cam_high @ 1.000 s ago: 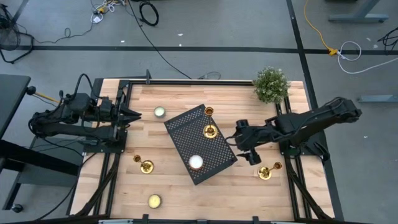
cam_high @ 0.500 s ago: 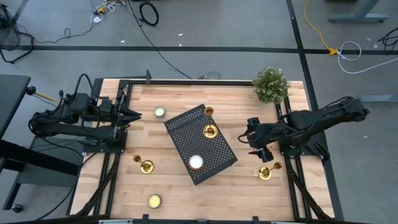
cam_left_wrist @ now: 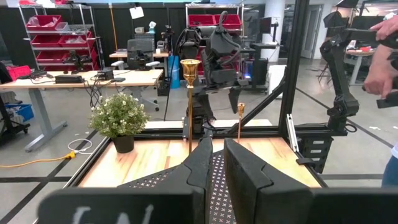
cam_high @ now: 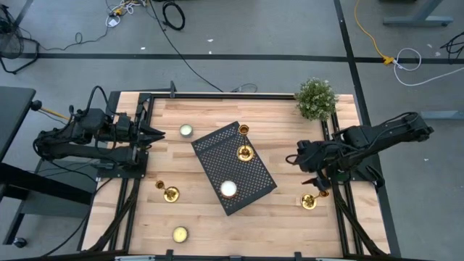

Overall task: Pick & Place candle stick holders
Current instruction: Put the right gold candle holder on the shelf aligned with the other candle holder

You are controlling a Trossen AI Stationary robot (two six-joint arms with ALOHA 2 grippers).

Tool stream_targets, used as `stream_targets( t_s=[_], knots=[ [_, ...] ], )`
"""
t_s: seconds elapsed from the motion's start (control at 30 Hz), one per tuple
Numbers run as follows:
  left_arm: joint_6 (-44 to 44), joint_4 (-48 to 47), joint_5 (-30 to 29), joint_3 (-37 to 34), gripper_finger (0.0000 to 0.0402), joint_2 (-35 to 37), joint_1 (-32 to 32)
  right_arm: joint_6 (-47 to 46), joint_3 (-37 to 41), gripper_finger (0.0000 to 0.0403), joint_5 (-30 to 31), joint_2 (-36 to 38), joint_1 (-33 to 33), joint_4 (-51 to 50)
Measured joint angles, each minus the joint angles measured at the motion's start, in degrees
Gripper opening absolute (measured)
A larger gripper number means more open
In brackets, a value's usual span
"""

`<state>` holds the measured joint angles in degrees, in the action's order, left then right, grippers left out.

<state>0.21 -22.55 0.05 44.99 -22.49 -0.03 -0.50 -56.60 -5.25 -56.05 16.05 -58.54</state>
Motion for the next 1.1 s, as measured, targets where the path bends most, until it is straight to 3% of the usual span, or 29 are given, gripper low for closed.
stream_targets(
  t_s=[0.23,0.6,1.1],
  knots=[
    [0.0,0.0,0.0,0.0,0.0046,0.0,0.0,-0.6,0.0,0.0366,-4.9,0.0,0.5,0.0],
    [0.0,0.0,0.0,0.0,0.0046,0.0,0.0,-2.4,-6.8,0.0366,-4.8,0.0,0.8,-6.1],
    [0.0,0.0,0.0,0.0,0.0046,0.0,0.0,-6.5,-8.6,0.0366,-8.4,-0.9,11.5,-14.9]
  ],
)
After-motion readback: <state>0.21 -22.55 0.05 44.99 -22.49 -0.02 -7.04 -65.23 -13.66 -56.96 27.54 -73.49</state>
